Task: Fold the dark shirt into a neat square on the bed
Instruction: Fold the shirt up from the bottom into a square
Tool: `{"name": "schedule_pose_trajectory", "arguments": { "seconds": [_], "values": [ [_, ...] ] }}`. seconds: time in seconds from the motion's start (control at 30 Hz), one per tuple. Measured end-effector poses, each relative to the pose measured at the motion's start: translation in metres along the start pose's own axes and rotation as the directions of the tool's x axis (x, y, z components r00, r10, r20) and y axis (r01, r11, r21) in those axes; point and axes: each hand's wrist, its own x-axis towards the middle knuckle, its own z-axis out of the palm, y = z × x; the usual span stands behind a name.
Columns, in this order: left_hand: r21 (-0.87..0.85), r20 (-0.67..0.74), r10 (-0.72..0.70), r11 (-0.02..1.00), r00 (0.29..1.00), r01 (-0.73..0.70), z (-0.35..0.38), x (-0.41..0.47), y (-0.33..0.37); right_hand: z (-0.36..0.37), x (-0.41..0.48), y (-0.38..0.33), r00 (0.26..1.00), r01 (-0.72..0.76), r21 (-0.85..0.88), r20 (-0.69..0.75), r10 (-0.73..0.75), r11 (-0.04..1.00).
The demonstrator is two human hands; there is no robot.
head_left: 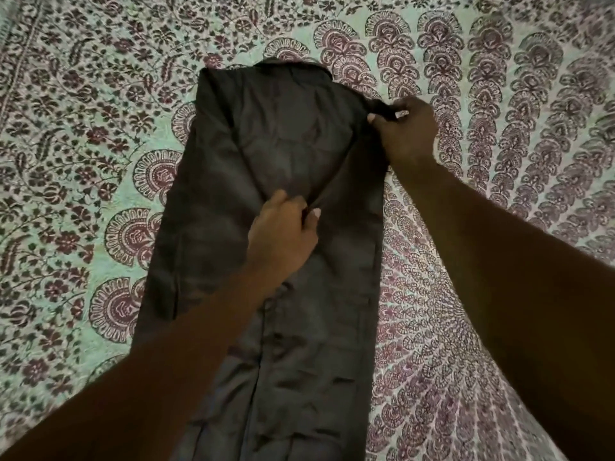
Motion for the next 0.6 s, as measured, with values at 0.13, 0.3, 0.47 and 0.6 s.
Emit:
{"name": "schedule_pose_trajectory", "arguments": {
  "seconds": [0.13, 0.3, 0.47, 0.6],
  "values": [
    [0.028, -0.028, 0.009, 1.000, 1.000, -0.008, 0.000, 0.000, 0.002, 0.016, 0.015, -0.004, 0.998, 0.033, -0.054, 0.059, -0.030, 0.998],
    [0.049, -0.046, 0.059, 0.997, 0.997, -0.057, 0.007, -0.001, -0.010, 0.024, 0.029, -0.001, 0.998, -0.026, -0.091, 0.056, 0.031, 0.995],
    [0.055, -0.031, 0.071, 0.996, 0.997, -0.070, 0.008, 0.000, -0.012, 0.022, 0.031, -0.008, 0.990, -0.022, -0.196, 0.130, 0.048, 0.980],
    [0.064, -0.042, 0.062, 0.996, 0.997, -0.059, 0.010, 0.003, -0.014, 0.021, 0.035, -0.017, 0.999, -0.043, -0.126, 0.021, 0.046, 0.991]
  ]
}}
